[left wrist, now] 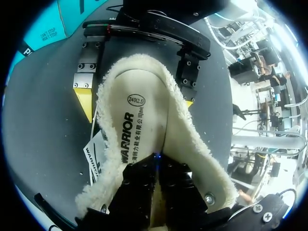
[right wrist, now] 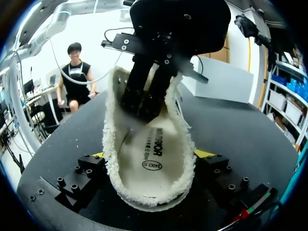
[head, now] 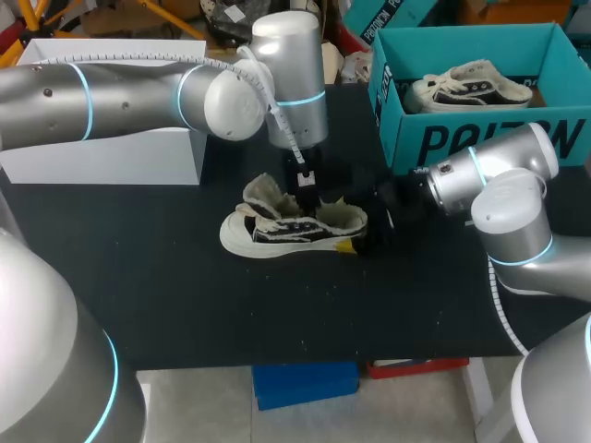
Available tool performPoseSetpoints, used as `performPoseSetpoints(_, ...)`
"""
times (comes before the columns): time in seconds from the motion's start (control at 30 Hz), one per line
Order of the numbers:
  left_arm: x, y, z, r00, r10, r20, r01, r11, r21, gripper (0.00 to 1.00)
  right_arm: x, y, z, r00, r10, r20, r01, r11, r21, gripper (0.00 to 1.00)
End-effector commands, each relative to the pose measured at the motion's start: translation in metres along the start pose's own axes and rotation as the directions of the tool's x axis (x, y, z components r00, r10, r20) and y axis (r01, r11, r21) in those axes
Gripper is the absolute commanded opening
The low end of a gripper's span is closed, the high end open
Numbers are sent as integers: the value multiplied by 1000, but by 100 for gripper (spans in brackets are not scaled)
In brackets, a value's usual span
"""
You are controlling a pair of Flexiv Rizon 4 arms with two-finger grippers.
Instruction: Take the shoe out of the shoebox, open the shoe tongue, remove and reinsert the insole, then place the shoe into the shoebox
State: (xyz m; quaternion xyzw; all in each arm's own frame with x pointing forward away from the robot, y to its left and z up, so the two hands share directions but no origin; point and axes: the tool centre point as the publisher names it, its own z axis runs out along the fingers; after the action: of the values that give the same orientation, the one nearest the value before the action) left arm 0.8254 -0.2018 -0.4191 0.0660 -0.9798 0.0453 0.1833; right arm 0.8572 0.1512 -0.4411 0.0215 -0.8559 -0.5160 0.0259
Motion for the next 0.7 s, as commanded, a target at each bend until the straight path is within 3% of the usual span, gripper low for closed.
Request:
performPoseSetpoints(0.03, -4, -6, 11, 1000, -1, 6, 1, 1000, 1, 35, 0, -2, 4, 1000, 2, 0, -2, 1000, 0, 0)
performPoseSetpoints(0.17, -5, -4, 10, 999, 3, 46, -3, 1000, -10, 41, 0, -2, 4, 1000, 2, 0, -2, 1000, 0, 0)
performPoseSetpoints(0.4, -14, 2, 14, 989, -10, 149, 17, 999, -47, 33, 0, -2, 4, 1000, 2, 0, -2, 1000, 0, 0)
performPoseSetpoints(0.7, -33, 13, 18, 895, 6, 446, 44, 994, -101, 29, 0, -2, 4, 1000, 2, 0, -2, 1000, 0, 0)
